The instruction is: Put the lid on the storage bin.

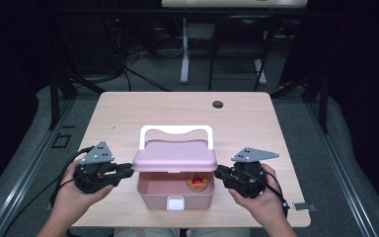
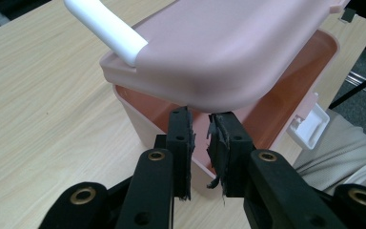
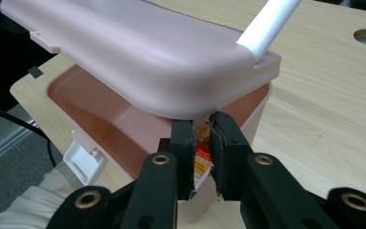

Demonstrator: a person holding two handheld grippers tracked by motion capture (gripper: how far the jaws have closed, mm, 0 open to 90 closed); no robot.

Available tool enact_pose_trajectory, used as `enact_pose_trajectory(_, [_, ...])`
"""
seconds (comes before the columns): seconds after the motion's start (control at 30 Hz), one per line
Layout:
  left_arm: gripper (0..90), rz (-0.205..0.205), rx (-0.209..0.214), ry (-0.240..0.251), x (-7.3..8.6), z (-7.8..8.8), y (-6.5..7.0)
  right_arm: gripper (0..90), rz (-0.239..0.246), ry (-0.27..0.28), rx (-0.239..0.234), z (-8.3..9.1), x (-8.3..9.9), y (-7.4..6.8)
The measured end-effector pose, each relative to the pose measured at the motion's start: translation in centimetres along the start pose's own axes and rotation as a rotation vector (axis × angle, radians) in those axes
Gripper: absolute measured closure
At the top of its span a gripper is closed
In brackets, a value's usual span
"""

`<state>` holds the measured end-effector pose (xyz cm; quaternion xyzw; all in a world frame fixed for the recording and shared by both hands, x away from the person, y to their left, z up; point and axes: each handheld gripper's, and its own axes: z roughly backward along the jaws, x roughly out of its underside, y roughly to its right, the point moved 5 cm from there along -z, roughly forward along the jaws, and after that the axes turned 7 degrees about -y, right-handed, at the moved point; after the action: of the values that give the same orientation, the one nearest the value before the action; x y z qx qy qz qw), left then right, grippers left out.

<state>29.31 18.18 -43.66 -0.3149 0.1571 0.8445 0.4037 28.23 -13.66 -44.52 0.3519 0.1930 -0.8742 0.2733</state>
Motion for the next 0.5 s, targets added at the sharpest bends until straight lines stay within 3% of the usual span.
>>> enact_pose_trajectory(0.5, [78.4, -0.003, 0.008, -0.012, 0.44, -0.18, 0.18, 79.1, -0.007, -0.004, 0.008, 0.02, 0.73, 0.34])
